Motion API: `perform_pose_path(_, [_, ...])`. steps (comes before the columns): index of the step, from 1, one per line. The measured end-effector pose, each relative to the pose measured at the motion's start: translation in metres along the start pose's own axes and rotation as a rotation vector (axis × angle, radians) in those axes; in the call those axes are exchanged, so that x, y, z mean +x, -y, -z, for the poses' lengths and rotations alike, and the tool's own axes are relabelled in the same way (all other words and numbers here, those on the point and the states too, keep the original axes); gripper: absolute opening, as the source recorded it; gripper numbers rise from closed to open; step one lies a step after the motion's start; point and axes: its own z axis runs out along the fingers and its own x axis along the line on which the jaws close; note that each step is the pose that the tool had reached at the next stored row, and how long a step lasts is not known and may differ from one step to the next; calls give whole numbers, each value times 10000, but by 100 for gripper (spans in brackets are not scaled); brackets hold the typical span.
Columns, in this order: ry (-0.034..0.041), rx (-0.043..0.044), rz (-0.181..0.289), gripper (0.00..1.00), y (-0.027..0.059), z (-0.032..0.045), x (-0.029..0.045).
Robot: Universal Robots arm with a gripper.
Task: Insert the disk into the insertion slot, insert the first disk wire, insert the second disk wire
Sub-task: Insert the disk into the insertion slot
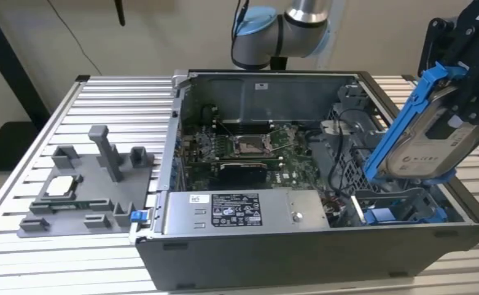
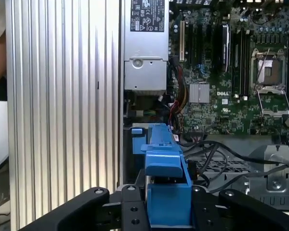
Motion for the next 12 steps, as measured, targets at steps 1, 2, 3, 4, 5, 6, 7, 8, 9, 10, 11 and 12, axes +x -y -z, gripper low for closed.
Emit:
perform_pose_path(1, [-1,0,0,0,8,-10,-1])
perform_pose_path(2, [0,0,0,0,17,-22,-1])
perform_pose_path(3, [0,0,0,0,26,-33,-1])
perform_pose_path(4, [0,0,0,0,34,-44,-1])
perform_pose_path(5, [-1,0,0,0,42,-55,-1])
perform_pose_path(6, [-2,0,0,0,51,-65,-1])
perform_pose_path(7, [-1,0,0,0,57,-74,-2])
perform_pose_path(8, [-3,0,0,0,61,-80,-2])
perform_pose_path(9, [-3,0,-1,0,62,-82,-2])
perform_pose_path(10, [-3,0,-1,0,62,-81,-2])
perform_pose_path(11, [-3,0,-1,0,62,-82,-1])
perform_pose_path(12, [-1,0,0,0,63,-82,-1])
